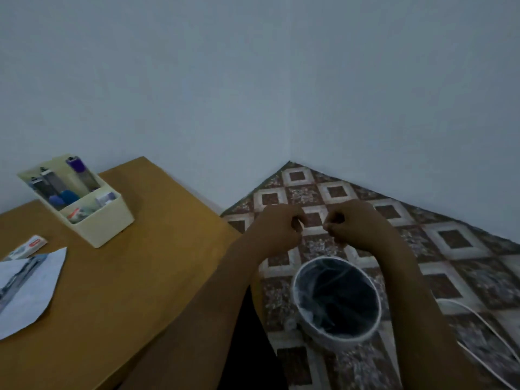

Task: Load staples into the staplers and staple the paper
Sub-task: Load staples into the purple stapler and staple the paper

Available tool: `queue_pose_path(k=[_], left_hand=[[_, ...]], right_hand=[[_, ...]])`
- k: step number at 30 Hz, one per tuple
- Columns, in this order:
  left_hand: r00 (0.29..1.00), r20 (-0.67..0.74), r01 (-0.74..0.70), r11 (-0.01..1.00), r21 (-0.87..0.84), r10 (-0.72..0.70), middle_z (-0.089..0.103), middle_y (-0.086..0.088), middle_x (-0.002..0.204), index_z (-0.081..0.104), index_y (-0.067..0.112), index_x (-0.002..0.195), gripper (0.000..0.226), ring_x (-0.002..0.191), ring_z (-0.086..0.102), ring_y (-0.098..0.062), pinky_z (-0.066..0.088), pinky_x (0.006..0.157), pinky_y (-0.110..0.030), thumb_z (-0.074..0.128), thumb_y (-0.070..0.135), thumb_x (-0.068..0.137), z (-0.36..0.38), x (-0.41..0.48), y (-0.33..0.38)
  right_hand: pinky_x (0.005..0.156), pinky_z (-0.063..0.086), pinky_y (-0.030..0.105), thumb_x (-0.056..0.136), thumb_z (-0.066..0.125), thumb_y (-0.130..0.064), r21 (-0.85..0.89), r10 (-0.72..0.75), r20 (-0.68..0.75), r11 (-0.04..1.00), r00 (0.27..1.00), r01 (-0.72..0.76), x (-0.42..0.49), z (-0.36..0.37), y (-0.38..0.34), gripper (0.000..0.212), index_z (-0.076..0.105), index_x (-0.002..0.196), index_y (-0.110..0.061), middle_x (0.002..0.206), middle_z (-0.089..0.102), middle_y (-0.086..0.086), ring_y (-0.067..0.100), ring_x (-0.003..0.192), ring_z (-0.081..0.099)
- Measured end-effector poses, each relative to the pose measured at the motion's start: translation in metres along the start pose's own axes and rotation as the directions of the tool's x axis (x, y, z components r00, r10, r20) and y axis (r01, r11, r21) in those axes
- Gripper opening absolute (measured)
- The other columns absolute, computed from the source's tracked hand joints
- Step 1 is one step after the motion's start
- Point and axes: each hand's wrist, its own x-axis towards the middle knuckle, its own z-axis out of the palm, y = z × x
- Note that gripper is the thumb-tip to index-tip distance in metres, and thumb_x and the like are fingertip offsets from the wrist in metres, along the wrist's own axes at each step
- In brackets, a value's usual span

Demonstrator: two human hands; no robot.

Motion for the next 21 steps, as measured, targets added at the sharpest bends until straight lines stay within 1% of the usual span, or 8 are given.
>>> queue_pose_path(k=[2,5,9,11,13,16,19,21], left_hand=[[1.000,0.015,0.002,0.999,0.034,-0.003,0.068,-0.005,0.101,0.061,0.013,0.120,0.040,0.086,0.061,-0.018,0.052,0.070,-0.030,0.059,0.003,0.081,0.014,0.007,0.007],[1.000,-0.015,0.010,0.998,0.068,-0.009,0.068,-0.005,0.103,0.060,0.014,0.120,0.040,0.090,0.062,-0.020,0.053,0.073,-0.032,0.058,0.003,0.081,0.018,0.011,0.012],[0.996,-0.084,0.018,0.991,0.131,-0.007,0.066,-0.006,0.110,0.065,0.012,0.115,0.032,0.095,0.061,-0.018,0.048,0.078,-0.026,0.055,0.003,0.085,-0.005,0.007,0.003],[0.991,-0.135,0.035,0.989,0.142,-0.015,0.067,-0.006,0.108,0.068,0.013,0.110,0.028,0.091,0.062,-0.017,0.049,0.080,-0.026,0.057,0.003,0.086,-0.024,0.000,-0.008],[0.982,-0.189,0.039,0.989,0.146,-0.011,0.069,-0.004,0.102,0.070,0.013,0.105,0.025,0.082,0.060,-0.012,0.046,0.077,-0.022,0.058,0.004,0.086,-0.043,-0.010,-0.018],[0.970,-0.237,0.086,0.989,0.117,-0.057,0.066,0.001,0.085,0.071,0.013,0.103,0.021,0.068,0.058,-0.006,0.049,0.070,-0.023,0.058,0.006,0.088,-0.077,-0.033,-0.037],[0.950,-0.279,0.166,0.983,0.076,-0.139,0.063,0.007,0.075,0.071,0.014,0.101,0.016,0.065,0.057,-0.001,0.044,0.061,-0.016,0.062,0.011,0.087,-0.111,-0.062,-0.062],[0.924,-0.322,0.232,0.972,0.039,-0.208,0.066,0.006,0.075,0.071,0.014,0.099,0.015,0.067,0.061,-0.004,0.045,0.060,-0.017,0.065,0.011,0.085,-0.133,-0.087,-0.082]], right_hand=[[0.062,0.054,0.034,0.088,0.058,-0.016,-0.013,0.038,-0.004,0.999,0.999,-0.038,-0.002,-0.003,0.012,0.023,0.070,0.079,0.001,0.070,0.069,0.015,0.024,0.064,0.066],[0.052,0.049,0.027,0.088,0.057,-0.016,-0.016,0.053,0.002,0.998,0.999,-0.053,-0.005,0.000,0.020,0.023,0.071,0.080,0.001,0.068,0.069,0.014,0.024,0.062,0.066],[0.060,0.052,0.031,0.089,0.057,-0.016,0.011,0.015,0.017,1.000,1.000,-0.015,-0.001,0.008,0.012,0.024,0.069,0.081,0.004,0.073,0.068,0.020,0.031,0.069,0.066],[0.061,0.052,0.029,0.089,0.057,-0.014,0.019,-0.025,0.028,1.000,0.999,0.024,0.003,0.013,-0.002,0.023,0.069,0.081,0.004,0.075,0.068,0.020,0.030,0.069,0.066],[0.061,0.051,0.026,0.089,0.057,-0.013,0.031,-0.077,0.041,0.997,0.996,0.076,0.007,0.017,-0.021,0.020,0.070,0.083,0.000,0.077,0.070,0.015,0.024,0.068,0.067],[0.065,0.054,0.030,0.089,0.058,-0.013,0.049,-0.192,0.057,0.981,0.980,0.189,0.017,0.029,-0.062,0.017,0.070,0.086,-0.003,0.080,0.070,0.011,0.021,0.071,0.066],[0.054,0.048,0.019,0.090,0.058,-0.016,0.075,-0.318,0.083,0.947,0.944,0.312,0.026,0.047,-0.110,0.015,0.069,0.084,-0.009,0.073,0.067,0.003,0.013,0.062,0.065],[0.054,0.051,0.019,0.091,0.058,-0.017,0.128,-0.412,0.115,0.908,0.904,0.398,0.031,0.066,-0.148,0.013,0.068,0.083,-0.011,0.073,0.066,0.001,0.012,0.058,0.066]])
